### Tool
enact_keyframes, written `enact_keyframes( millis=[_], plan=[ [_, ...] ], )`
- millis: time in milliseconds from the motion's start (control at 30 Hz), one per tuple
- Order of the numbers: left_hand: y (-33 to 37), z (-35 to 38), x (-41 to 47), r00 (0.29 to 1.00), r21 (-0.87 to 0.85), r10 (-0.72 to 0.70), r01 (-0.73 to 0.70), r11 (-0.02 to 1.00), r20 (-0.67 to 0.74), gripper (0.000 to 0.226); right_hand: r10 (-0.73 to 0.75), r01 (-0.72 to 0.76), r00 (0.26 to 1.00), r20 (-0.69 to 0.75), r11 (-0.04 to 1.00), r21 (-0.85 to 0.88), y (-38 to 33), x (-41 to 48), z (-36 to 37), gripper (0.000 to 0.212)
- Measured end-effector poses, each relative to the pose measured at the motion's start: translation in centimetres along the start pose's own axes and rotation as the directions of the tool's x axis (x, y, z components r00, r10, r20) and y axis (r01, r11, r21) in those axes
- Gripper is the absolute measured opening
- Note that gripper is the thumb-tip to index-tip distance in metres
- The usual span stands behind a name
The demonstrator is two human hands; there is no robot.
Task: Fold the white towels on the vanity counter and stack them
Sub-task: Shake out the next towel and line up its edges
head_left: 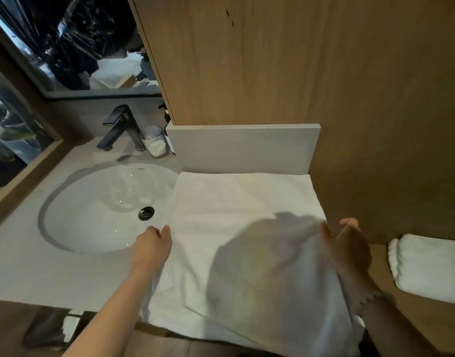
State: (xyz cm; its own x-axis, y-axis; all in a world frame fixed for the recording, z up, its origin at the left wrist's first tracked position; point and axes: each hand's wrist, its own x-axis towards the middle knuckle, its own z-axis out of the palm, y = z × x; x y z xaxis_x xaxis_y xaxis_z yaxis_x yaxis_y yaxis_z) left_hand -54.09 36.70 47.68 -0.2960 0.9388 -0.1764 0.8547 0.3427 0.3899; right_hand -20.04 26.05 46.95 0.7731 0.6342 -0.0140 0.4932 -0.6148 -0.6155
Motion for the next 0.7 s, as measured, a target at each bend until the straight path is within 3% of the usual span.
enact_keyframes(
  millis=[133, 367, 467, 533, 700],
  plan=[
    [-0.5, 0.5, -1.9, 0.998, -0.001, 0.054, -0.054, 0.999, -0.039, 0.042, -0.018, 0.024, 0.996, 0.083, 0.997, -0.071, 0.6, -2.0, 0.6, 0.036],
    [-0.7, 0.5, -2.7, 0.993, 0.047, 0.102, -0.099, 0.994, -0.060, 0.038, 0.043, -0.044, 0.997, 0.065, 0.999, 0.024, 1.5, -3.0, 0.7, 0.040],
    [-0.5, 0.5, -2.6, 0.994, 0.049, 0.088, -0.085, 0.995, -0.059, 0.039, -0.024, 0.024, 0.998, 0.063, 1.000, 0.001, 2.2, -3.4, 1.2, 0.038],
    [-0.5, 0.4, -2.6, 0.995, 0.044, 0.083, -0.080, 0.996, -0.058, 0.041, -0.070, 0.067, 0.996, 0.051, 0.997, 0.047, 2.5, -3.3, 1.6, 0.035],
    [-1.0, 0.3, -2.5, 0.993, -0.056, 0.055, -0.061, 0.997, -0.104, 0.039, -0.023, -0.018, 0.990, 0.141, 0.959, 0.283, 2.7, -2.8, 1.4, 0.036]
  ],
)
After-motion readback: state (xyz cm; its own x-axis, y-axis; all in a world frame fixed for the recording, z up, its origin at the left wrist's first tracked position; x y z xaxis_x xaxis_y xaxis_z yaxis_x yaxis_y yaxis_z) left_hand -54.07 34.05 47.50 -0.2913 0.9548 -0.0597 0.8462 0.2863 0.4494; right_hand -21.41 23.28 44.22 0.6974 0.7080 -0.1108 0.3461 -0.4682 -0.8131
